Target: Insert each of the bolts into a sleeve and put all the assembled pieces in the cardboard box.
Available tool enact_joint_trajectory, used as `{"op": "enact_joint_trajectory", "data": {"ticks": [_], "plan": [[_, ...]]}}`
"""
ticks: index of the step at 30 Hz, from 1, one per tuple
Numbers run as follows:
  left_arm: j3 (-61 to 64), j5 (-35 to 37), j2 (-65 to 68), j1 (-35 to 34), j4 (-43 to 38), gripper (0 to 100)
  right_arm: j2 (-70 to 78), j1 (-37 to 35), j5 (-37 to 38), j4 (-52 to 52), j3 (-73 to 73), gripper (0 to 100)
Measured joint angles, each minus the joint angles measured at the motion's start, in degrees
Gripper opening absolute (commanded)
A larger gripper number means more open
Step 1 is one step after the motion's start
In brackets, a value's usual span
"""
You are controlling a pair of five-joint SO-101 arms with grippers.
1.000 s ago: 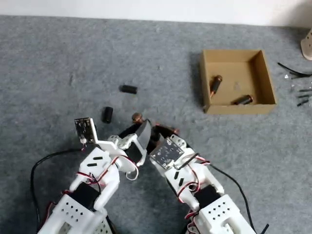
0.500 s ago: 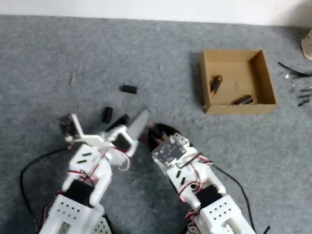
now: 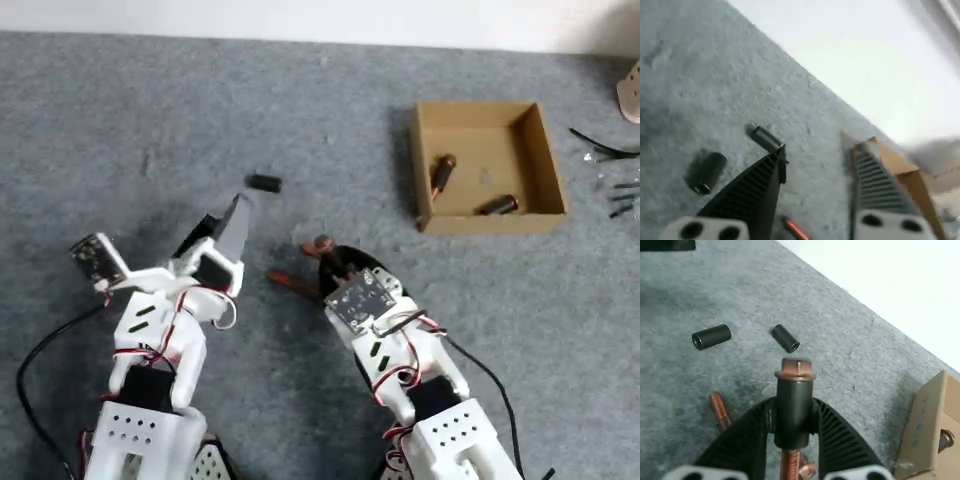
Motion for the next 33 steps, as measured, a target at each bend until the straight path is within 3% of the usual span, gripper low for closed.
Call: {"op": "enact_joint_trajectory", "data": {"ticks": [4,8,12,20,27,33], "plan": [[0.0,-9.1,0.0,-0.3,0.0,0,0.0,1.0,0.0,0.0,0.0,0.5],[0.0,-13.1,0.0,-0.3,0.4,1,0.0,3.9,-0.4,0.0,0.0,0.5],[0.0,-21.3,0.0,-0.2,4.4,1,0.0,7.3,-5.6,0.0,0.0,0.5],[0.0,-51.8,0.0,0.1,10.5,1,0.0,9.0,-7.5,0.0,0.0,0.5],[1.2,-50.2,0.0,0.3,10.5,1,1.3,16.4,-12.6,1.2,-1.8,0.5],[1.2,-49.9,0.0,0.3,10.5,1,18.8,21.1,-13.7,12.8,-23.8,0.5]]}}
